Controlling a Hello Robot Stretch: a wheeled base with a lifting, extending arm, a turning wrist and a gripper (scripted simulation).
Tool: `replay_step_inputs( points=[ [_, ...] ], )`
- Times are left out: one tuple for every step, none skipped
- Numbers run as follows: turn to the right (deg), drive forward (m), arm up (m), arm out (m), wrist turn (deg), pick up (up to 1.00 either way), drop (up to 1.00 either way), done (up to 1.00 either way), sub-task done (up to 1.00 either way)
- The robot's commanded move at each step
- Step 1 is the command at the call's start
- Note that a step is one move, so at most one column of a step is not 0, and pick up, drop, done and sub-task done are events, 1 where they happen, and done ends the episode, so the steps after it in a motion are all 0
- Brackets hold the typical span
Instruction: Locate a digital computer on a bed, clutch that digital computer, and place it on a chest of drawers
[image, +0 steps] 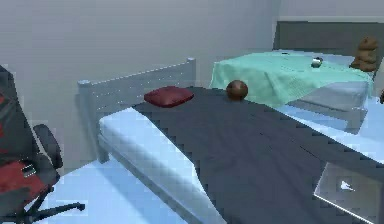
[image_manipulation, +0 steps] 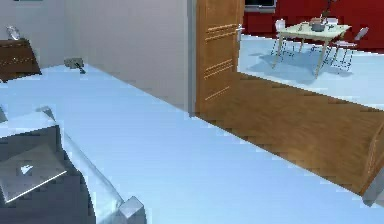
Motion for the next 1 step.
replay_step_inputs(
  points=[
    [-42.0,0.0,0.0,0.0,0.0,0.0,0.0,0.0,0.0]
  ],
)
